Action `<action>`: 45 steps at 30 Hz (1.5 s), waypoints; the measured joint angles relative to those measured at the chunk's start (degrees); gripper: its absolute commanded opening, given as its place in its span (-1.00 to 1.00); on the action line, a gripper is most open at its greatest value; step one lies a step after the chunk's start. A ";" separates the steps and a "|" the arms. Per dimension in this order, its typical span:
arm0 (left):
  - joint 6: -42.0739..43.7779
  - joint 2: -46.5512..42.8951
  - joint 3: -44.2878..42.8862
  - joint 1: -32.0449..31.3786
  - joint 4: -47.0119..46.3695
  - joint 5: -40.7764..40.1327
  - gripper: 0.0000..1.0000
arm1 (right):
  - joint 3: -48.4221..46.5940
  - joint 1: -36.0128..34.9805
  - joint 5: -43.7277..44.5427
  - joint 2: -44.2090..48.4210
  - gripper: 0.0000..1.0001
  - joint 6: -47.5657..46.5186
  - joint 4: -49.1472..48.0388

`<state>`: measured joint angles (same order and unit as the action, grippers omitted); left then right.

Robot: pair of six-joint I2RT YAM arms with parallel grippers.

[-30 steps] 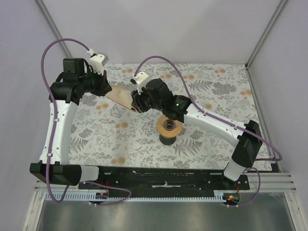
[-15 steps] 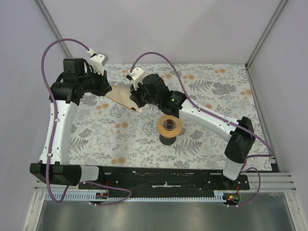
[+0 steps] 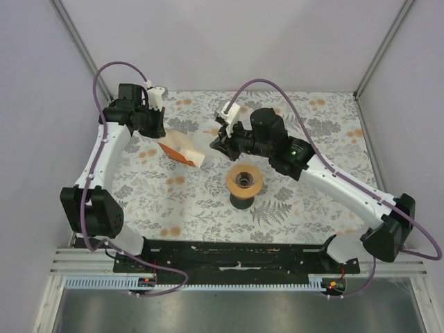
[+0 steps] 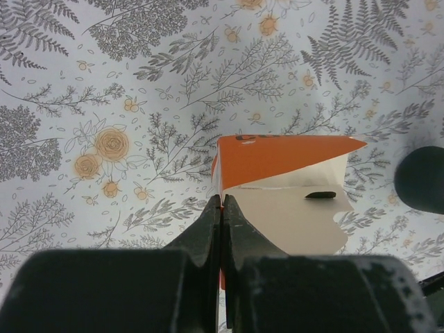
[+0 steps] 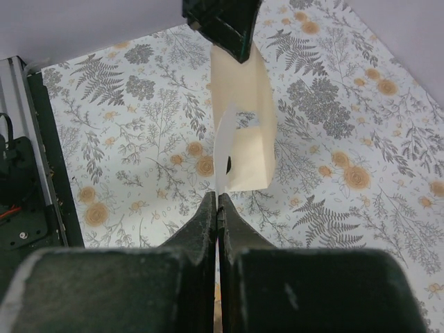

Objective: Place the coffee filter in the dripper

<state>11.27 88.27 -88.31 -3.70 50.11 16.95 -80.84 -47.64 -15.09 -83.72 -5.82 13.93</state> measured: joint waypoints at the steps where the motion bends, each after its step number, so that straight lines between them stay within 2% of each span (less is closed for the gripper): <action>1: 0.22 1.11 0.28 0.11 -0.66 -0.33 -0.96 | 0.63 0.11 -0.39 1.22 -1.00 -0.42 -0.04; 7: 0.66 8.09 1.81 1.11 -3.87 -1.40 -0.92 | 5.84 0.63 -1.97 10.01 -1.00 -2.91 -0.11; 9: 0.68 10.21 2.67 1.40 -4.94 -1.44 -0.71 | 7.67 1.14 -2.05 12.90 -1.00 -3.37 -0.09; 15: 1.36 11.74 5.27 1.66 -7.02 -1.27 0.15 | 11.39 2.25 -1.97 17.86 -1.00 -4.55 0.61; 22: 2.29 10.84 5.49 1.77 -7.50 0.63 0.55 | 14.10 4.33 -2.78 21.70 -1.00 -5.44 2.45; 24: 2.91 9.38 5.31 1.77 -6.97 1.90 0.61 | 14.64 5.35 -3.96 22.75 -1.00 -5.62 2.75; 30: 4.26 3.45 -0.28 1.77 -3.54 7.63 0.61 | 15.58 6.62 -7.67 25.35 -1.00 -6.60 4.20; 38: 8.85 -6.08 -5.09 1.07 3.06 21.27 0.61 | 15.56 6.95 -14.86 25.86 -1.00 -9.07 5.07; 41: 10.80 -10.23 -5.33 -3.17 5.75 24.15 0.72 | 15.02 6.95 -18.10 25.14 -1.00 -9.44 5.25; 45: 13.55 -13.92 -6.67 -13.64 9.64 27.17 0.77 | 12.72 6.93 -21.68 22.93 -1.00 -9.79 5.55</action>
<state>24.82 74.35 -94.98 -17.34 59.75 44.12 -68.12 -40.71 -36.77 -60.80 -15.62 19.49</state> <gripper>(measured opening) 0.870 0.007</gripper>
